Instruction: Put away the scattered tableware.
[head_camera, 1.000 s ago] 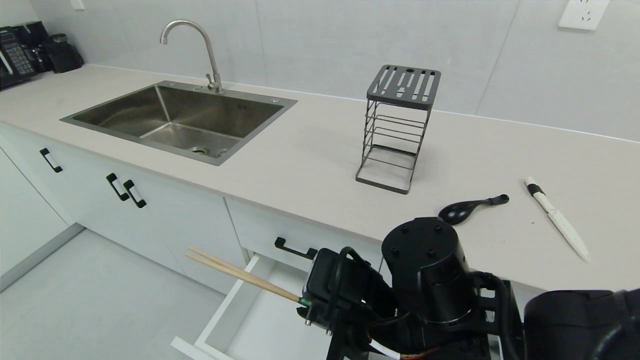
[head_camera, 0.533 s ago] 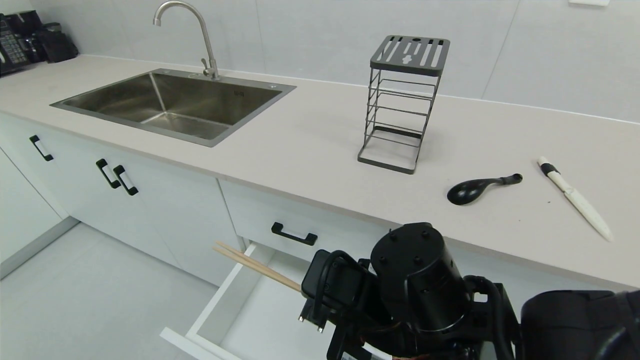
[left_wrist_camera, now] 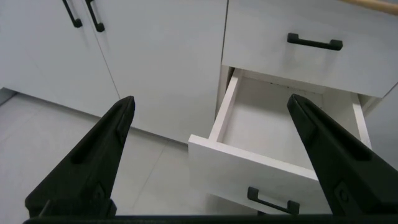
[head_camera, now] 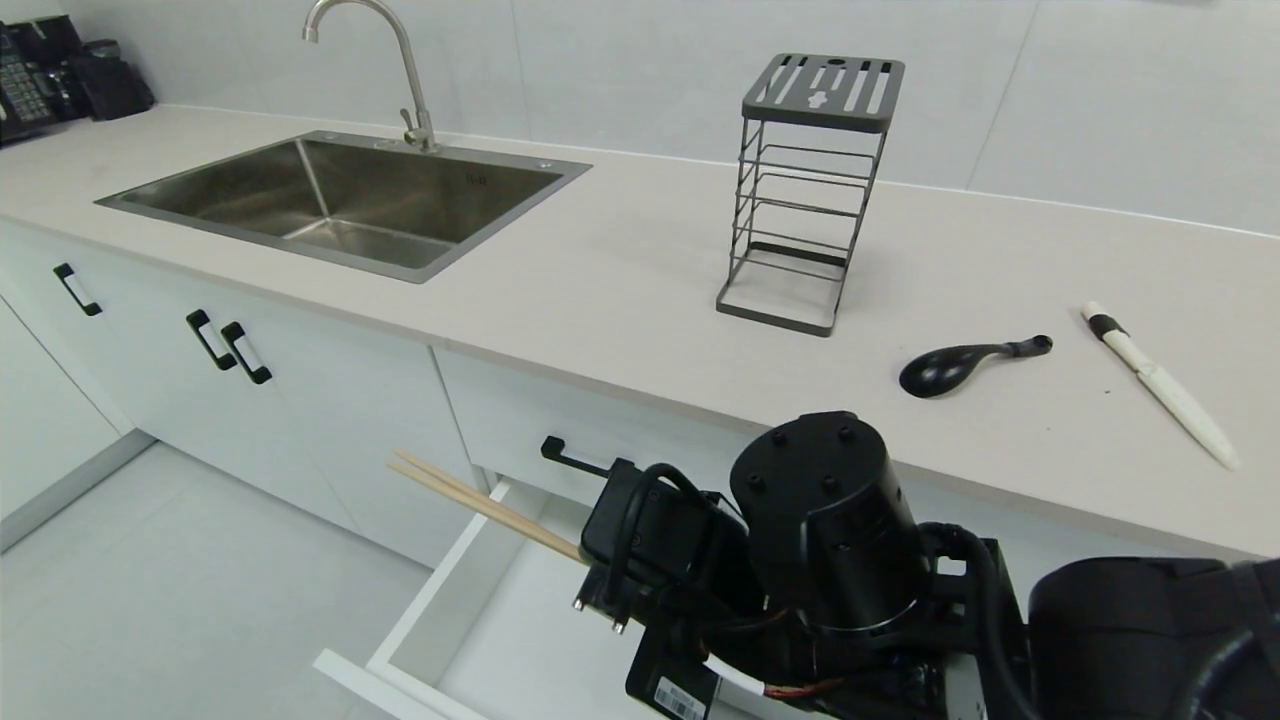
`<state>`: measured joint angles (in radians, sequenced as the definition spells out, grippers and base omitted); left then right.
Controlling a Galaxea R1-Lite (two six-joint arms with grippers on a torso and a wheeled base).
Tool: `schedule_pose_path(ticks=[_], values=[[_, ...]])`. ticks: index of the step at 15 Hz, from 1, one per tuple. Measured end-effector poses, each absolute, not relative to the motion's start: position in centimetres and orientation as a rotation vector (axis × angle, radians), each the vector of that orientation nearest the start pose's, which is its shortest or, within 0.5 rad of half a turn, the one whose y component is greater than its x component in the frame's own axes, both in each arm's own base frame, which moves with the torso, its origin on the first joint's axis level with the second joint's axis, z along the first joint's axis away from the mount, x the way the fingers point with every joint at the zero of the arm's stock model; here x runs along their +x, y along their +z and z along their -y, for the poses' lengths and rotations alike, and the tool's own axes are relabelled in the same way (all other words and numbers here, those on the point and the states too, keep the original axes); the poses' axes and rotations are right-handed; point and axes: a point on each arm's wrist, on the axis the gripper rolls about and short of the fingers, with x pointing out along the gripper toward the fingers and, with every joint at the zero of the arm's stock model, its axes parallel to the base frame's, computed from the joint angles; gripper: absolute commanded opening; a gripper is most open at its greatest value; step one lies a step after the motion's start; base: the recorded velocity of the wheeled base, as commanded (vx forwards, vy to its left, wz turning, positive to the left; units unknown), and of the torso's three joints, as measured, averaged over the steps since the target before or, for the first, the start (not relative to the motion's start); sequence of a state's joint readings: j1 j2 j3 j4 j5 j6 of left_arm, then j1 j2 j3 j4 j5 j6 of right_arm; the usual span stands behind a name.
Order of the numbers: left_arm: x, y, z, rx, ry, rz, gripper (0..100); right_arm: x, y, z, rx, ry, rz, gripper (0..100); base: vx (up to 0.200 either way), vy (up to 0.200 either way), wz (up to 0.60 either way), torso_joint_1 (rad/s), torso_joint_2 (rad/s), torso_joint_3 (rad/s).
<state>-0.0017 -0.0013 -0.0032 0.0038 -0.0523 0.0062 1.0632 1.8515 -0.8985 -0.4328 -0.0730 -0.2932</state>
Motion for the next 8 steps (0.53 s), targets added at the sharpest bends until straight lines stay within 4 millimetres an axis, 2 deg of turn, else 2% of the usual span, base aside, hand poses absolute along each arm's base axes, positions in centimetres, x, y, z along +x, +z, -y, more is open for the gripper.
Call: schedule_pose_path(ticks=[8], values=[[-2.31,7.57,0.11,0.006,-0.054,-0.001,100,16.43,14.07,-29.94,-0.549,1.045,-0.302,0,0.000,0.000,0.00,-0.241,0.40,0.174]])
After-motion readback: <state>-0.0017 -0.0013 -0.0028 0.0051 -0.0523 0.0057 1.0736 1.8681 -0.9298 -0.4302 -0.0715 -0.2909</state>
